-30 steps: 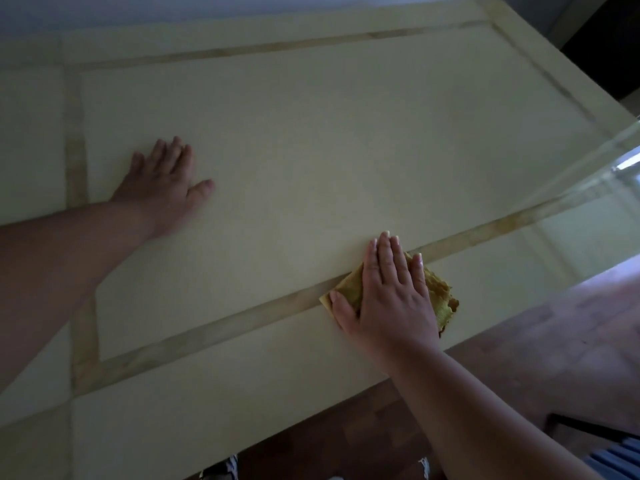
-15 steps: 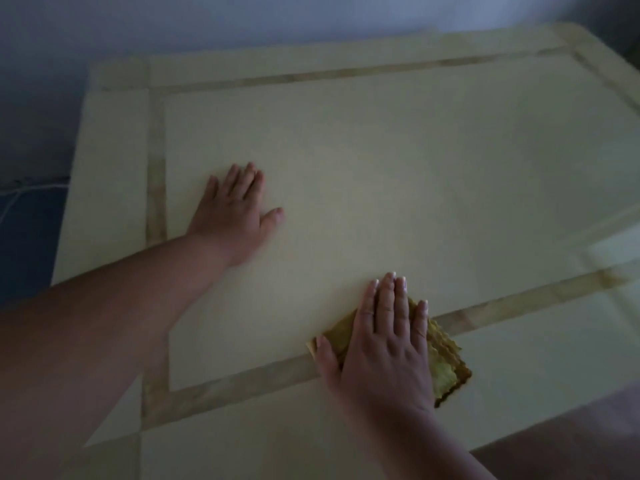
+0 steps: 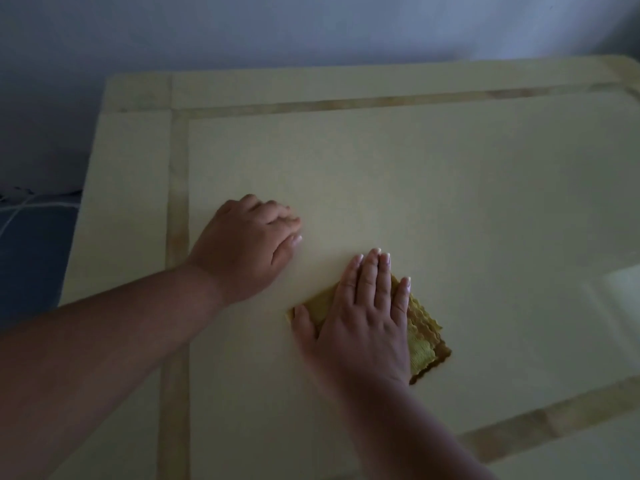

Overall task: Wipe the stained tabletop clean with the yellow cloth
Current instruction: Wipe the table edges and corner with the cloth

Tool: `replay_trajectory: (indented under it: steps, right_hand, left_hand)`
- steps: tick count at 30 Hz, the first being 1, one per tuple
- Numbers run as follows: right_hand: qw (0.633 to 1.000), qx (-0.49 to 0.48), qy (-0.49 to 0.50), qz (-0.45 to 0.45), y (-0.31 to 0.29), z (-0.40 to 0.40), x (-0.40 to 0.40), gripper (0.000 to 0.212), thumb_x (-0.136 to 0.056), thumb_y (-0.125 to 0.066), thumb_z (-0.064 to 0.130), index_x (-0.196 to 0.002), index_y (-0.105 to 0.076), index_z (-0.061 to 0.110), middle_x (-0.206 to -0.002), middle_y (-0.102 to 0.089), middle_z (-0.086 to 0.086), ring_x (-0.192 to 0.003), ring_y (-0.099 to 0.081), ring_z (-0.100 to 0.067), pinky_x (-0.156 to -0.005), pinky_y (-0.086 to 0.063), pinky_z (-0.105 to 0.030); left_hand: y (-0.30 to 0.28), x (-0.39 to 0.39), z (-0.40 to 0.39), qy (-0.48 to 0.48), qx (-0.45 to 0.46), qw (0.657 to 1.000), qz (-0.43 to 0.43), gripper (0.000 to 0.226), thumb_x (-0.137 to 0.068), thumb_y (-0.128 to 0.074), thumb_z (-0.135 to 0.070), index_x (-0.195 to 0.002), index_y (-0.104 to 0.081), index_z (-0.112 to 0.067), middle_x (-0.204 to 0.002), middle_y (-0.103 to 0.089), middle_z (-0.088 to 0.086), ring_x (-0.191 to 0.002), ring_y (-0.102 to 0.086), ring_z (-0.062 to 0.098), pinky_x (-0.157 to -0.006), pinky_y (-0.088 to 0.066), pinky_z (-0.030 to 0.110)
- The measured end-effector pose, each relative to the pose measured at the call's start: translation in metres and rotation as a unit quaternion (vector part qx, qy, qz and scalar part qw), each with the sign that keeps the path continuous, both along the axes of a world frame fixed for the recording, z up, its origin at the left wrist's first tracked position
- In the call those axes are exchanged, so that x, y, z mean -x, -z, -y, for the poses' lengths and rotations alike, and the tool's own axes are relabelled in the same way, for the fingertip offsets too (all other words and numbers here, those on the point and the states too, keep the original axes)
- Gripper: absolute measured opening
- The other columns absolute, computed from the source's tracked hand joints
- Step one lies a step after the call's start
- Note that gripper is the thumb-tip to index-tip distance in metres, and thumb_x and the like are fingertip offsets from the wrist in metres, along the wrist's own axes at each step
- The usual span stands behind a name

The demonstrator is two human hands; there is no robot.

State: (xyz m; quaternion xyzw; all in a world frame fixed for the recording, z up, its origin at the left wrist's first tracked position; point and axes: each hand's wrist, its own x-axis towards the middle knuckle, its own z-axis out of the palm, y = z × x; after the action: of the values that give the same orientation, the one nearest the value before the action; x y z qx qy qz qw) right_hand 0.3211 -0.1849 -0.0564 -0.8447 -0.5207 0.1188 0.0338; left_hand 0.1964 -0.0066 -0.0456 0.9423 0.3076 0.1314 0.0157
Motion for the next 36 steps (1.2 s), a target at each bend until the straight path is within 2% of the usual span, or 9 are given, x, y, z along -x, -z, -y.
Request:
replay_trajectory:
  steps: [3, 6, 9, 12, 16, 18, 28, 36]
  right_hand:
    - [1.000, 0.015, 0.005, 0.005, -0.004, -0.035, 0.000, 0.113, -0.096, -0.014, 0.080, -0.170, 0.020, 0.002, -0.179, 0.028, -0.021, -0.164, 0.037, -0.030, -0.132, 0.018, -0.059]
    - [1.000, 0.026, 0.001, 0.008, -0.006, -0.070, -0.003, 0.112, -0.099, -0.018, 0.080, -0.170, 0.022, 0.004, -0.179, 0.030, -0.020, -0.163, 0.037, -0.030, -0.132, 0.018, -0.058]
    - [1.000, 0.025, -0.005, 0.015, -0.008, -0.107, -0.007, 0.111, -0.100, -0.020, 0.080, -0.170, 0.022, 0.005, -0.180, 0.029, -0.019, -0.164, 0.036, -0.028, -0.133, 0.017, -0.057]
    - [1.000, 0.017, -0.005, 0.014, -0.008, -0.142, -0.013, 0.110, -0.101, -0.021, 0.079, -0.171, 0.020, 0.005, -0.181, 0.026, -0.017, -0.165, 0.034, -0.028, -0.134, 0.016, -0.056]
    - [1.000, 0.017, 0.001, 0.016, -0.005, -0.196, -0.022, 0.109, -0.102, -0.020, 0.079, -0.171, 0.019, 0.005, -0.182, 0.025, -0.017, -0.165, 0.032, -0.028, -0.134, 0.015, -0.056]
    - [1.000, 0.014, 0.009, 0.022, -0.007, -0.211, -0.027, 0.109, -0.102, -0.020, 0.079, -0.172, 0.017, 0.005, -0.182, 0.023, -0.017, -0.166, 0.031, -0.028, -0.134, 0.015, -0.056]
    - [0.998, -0.008, 0.049, 0.040, -0.002, -0.347, -0.068, 0.110, -0.097, -0.022, 0.078, -0.175, 0.003, 0.004, -0.185, 0.006, -0.018, -0.171, 0.013, -0.029, -0.136, 0.009, -0.058]
    - [0.996, -0.002, 0.065, 0.057, -0.001, -0.426, -0.089, 0.110, -0.098, -0.024, 0.078, -0.175, 0.002, 0.004, -0.185, 0.004, -0.018, -0.171, 0.010, -0.030, -0.136, 0.007, -0.058]
  left_hand:
    - [-0.003, 0.008, -0.038, 0.100, -0.005, 0.995, 0.020, 0.039, -0.107, -0.048, -0.041, -0.117, -0.078, -0.019, -0.122, -0.076, 0.000, -0.098, -0.065, 0.029, -0.085, -0.050, 0.044]
    - [-0.006, 0.016, -0.089, 0.129, -0.017, 0.991, 0.009, 0.045, -0.108, -0.046, -0.045, -0.120, -0.076, -0.014, -0.126, -0.075, 0.006, -0.109, -0.067, 0.031, -0.094, -0.049, 0.042]
    - [-0.007, 0.024, -0.146, 0.051, 0.011, 0.999, -0.011, 0.061, -0.104, -0.040, -0.057, -0.133, -0.069, -0.012, -0.141, -0.067, 0.011, -0.129, -0.061, 0.033, -0.111, -0.046, 0.045]
    - [-0.010, 0.034, -0.199, -0.067, 0.065, 0.994, -0.055, 0.082, -0.097, -0.030, -0.070, -0.149, -0.055, -0.012, -0.160, -0.049, 0.012, -0.150, -0.042, 0.032, -0.123, -0.033, 0.047]
    - [-0.001, 0.046, -0.256, -0.187, 0.113, 0.970, -0.107, 0.104, -0.088, -0.014, -0.083, -0.163, -0.028, -0.011, -0.175, -0.018, 0.008, -0.162, -0.015, 0.029, -0.129, -0.013, 0.055]
    - [0.005, 0.045, -0.255, -0.214, 0.099, 0.964, -0.125, 0.110, -0.086, -0.010, -0.086, -0.165, -0.016, -0.011, -0.177, -0.009, 0.007, -0.163, -0.006, 0.028, -0.129, -0.008, 0.056]
    - [0.012, 0.045, -0.259, -0.204, 0.078, 0.966, -0.141, 0.102, -0.090, -0.003, -0.078, -0.168, -0.006, -0.013, -0.178, 0.002, 0.004, -0.164, 0.002, 0.025, -0.130, -0.001, 0.054]
    - [0.020, 0.048, -0.260, -0.192, 0.036, 0.971, -0.137, 0.097, -0.095, -0.010, -0.074, -0.166, -0.017, -0.008, -0.177, -0.011, 0.010, -0.163, -0.010, 0.031, -0.129, -0.009, 0.058]
